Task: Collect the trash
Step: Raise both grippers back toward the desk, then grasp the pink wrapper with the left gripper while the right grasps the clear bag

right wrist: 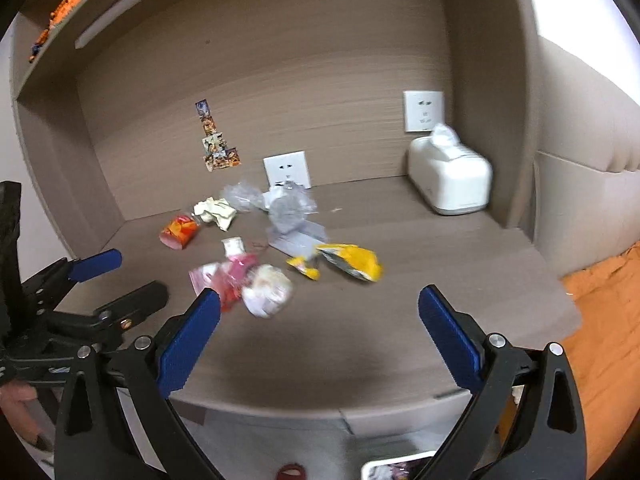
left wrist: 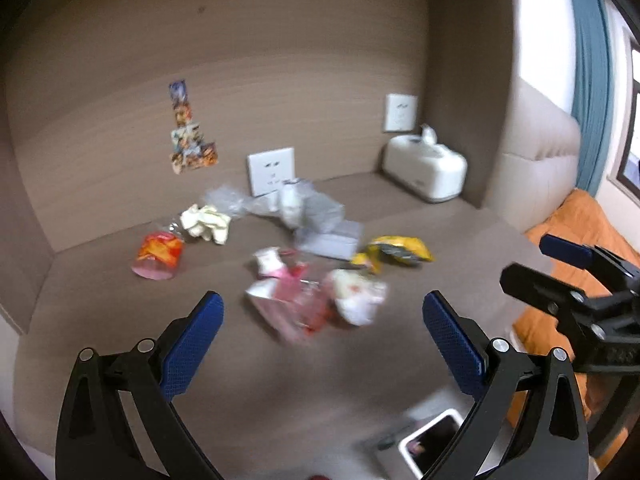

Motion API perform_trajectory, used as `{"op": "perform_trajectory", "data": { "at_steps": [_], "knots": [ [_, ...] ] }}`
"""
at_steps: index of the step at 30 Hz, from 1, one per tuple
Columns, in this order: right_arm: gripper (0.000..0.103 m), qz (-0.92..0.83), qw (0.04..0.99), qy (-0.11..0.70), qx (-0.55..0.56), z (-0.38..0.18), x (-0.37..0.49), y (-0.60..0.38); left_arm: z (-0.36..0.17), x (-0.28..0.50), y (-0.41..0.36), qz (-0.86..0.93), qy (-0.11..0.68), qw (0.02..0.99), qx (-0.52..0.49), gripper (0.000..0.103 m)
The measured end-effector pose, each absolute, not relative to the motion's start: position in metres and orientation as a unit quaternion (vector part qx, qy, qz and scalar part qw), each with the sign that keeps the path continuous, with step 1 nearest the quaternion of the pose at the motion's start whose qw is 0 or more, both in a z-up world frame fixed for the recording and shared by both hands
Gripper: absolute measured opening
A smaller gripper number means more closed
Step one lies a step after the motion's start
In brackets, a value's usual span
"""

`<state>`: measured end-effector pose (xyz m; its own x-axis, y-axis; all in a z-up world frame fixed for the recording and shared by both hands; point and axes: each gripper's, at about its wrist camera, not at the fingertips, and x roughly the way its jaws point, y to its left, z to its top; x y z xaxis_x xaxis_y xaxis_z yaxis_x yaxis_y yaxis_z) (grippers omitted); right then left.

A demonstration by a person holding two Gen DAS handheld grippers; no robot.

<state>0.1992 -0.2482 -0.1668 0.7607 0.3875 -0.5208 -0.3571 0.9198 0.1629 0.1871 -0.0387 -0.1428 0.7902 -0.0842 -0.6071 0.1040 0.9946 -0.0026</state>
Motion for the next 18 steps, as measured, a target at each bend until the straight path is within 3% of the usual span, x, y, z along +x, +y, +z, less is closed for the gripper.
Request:
{"op": "perform_trajectory", "data": {
  "at_steps": [5,10,12,18],
  "knots": [
    [0.098,0.177,0.935,0.308,0.018,-0.189,0.235,-0.212,-0.17,0.225,-0.008,-0.064,0.354,0.933,-0.002,0.091],
    [0.078,0.171,0.921,0.35,0.016,-0.223,0.261,-0.194,-0.207,0.246,0.006,-0.078,0.393,0.916,-0.01,0.077],
    [0.076,0.168,0.918,0.36,0.016,-0.23,0.267,-0.189,-0.217,0.25,0.011,-0.083,0.406,0.91,-0.021,0.076],
    [0.07,0.169,0.914,0.369,0.01,-0.24,0.274,-0.177,-0.228,0.255,0.028,-0.077,0.416,0.906,-0.029,0.059]
  ]
}}
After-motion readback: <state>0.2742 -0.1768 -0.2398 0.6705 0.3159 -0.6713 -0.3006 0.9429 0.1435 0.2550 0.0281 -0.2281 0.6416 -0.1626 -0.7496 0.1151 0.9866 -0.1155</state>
